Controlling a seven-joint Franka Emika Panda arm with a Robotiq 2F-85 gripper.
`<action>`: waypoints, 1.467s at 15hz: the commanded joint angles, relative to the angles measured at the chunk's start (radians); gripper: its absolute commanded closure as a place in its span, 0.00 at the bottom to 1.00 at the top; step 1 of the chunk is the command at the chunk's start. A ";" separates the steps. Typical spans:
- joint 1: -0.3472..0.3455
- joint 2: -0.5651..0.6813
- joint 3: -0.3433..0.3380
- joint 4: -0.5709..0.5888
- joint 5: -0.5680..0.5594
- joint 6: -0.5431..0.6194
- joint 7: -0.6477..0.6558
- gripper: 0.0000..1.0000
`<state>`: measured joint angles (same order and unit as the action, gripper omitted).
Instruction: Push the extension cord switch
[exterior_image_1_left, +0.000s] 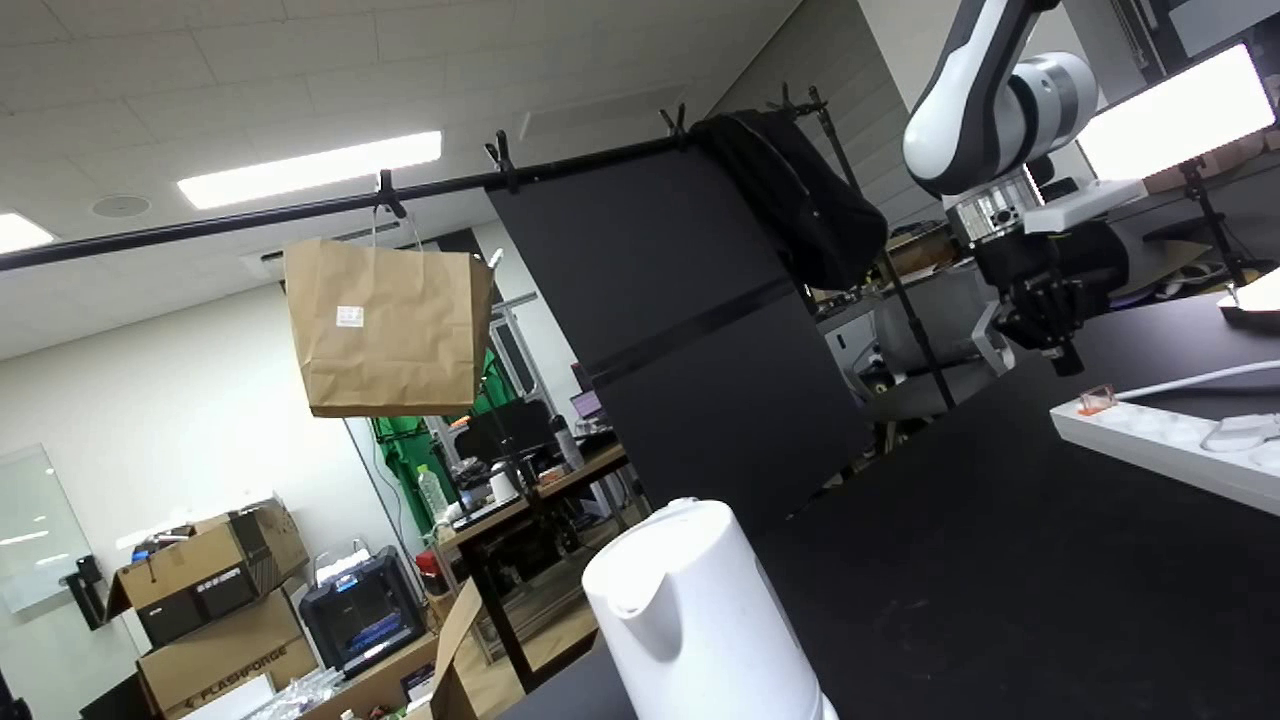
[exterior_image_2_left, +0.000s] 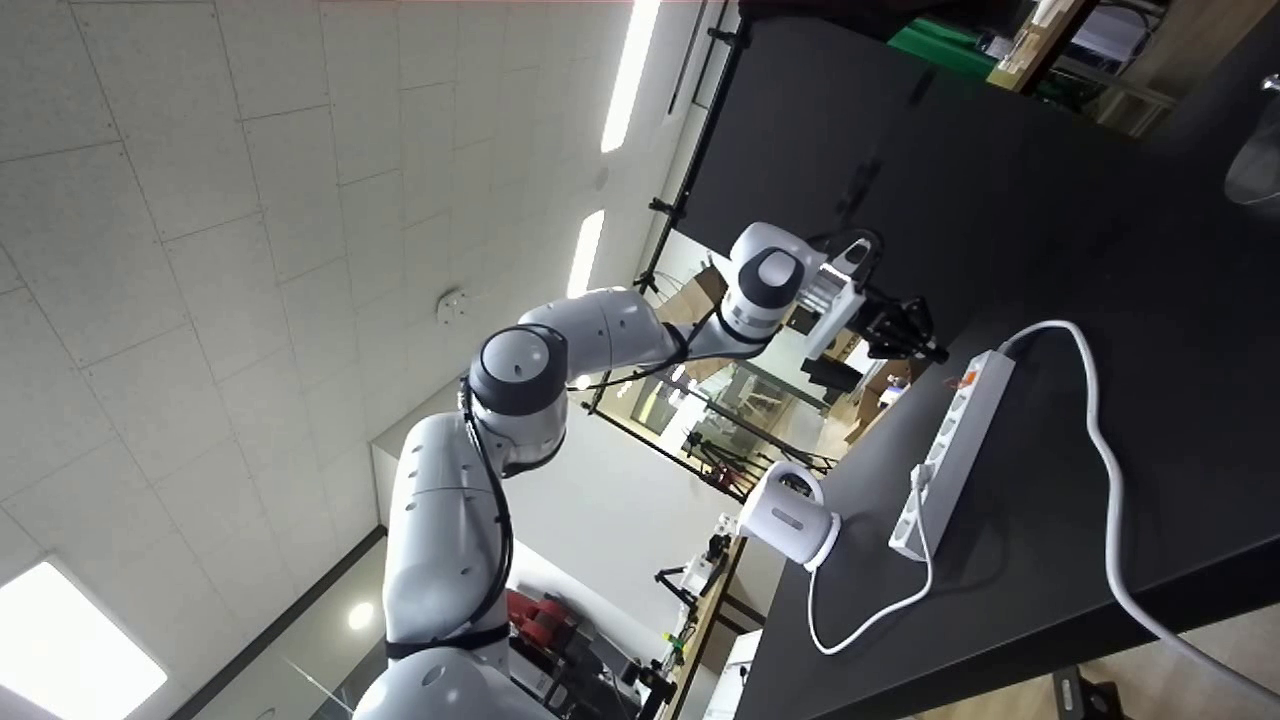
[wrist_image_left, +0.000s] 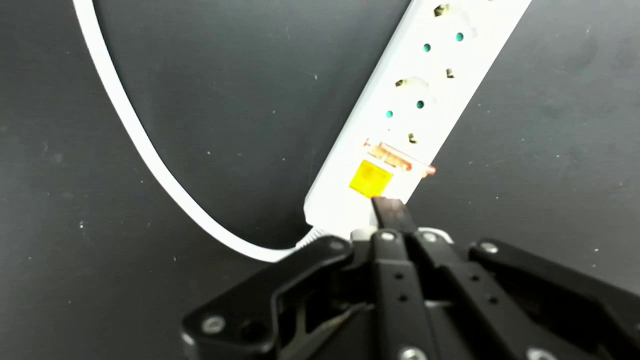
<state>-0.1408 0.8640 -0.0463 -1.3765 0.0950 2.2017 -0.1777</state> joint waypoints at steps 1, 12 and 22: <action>-0.007 0.025 0.005 0.040 -0.019 -0.025 0.022 1.00; -0.011 0.019 0.015 0.003 -0.015 0.000 0.004 0.99; -0.010 0.040 0.021 -0.049 -0.014 0.142 0.003 1.00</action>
<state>-0.1402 0.9079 -0.0385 -1.4056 0.0932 2.3067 -0.1813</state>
